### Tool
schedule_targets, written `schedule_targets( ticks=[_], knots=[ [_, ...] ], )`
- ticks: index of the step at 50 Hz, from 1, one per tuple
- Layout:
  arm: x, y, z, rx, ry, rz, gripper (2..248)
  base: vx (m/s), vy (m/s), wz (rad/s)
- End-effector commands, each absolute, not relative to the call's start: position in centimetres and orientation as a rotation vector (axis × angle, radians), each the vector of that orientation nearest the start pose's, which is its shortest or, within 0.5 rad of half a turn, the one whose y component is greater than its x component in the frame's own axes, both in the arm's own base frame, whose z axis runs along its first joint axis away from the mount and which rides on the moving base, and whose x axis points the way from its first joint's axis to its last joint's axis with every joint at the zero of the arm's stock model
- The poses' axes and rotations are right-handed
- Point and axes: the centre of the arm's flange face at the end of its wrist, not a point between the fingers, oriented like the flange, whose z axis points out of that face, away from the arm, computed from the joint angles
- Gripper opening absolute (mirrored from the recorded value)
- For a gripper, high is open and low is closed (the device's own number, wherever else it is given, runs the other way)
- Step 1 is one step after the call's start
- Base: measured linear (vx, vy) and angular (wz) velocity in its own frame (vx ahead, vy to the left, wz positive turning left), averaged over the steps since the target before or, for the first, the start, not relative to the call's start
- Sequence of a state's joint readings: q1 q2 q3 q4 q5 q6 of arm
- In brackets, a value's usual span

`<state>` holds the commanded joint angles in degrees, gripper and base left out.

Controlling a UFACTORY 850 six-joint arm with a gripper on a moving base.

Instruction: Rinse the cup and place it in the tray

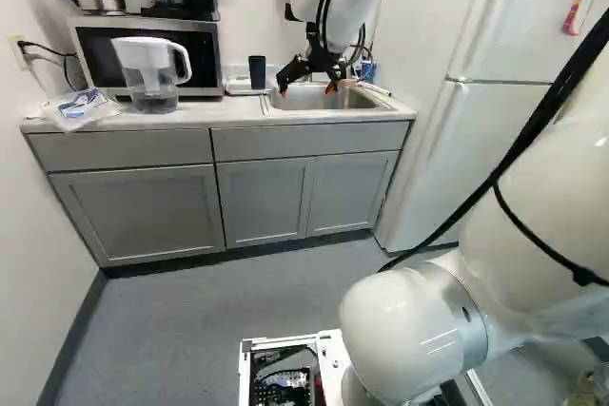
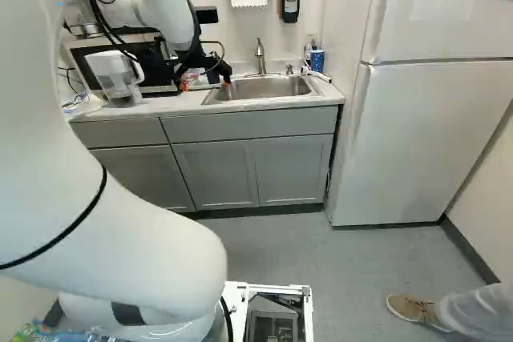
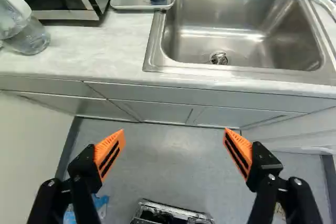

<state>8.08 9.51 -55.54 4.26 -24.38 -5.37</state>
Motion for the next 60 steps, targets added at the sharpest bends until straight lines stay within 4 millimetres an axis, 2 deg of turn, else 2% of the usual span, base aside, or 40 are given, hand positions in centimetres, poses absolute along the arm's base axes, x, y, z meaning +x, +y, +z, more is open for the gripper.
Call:
schedule_targets(
  ticks=[29, 60],
  knots=[
    [43.1, 5.3, 59.0, -2.846, -0.206, -1.183, 247, 0.000, 0.000, 0.000],
    [40.6, 3.5, 51.8, -2.790, -0.136, -1.370, 247, 0.000, 0.000, 0.000]
  ],
)
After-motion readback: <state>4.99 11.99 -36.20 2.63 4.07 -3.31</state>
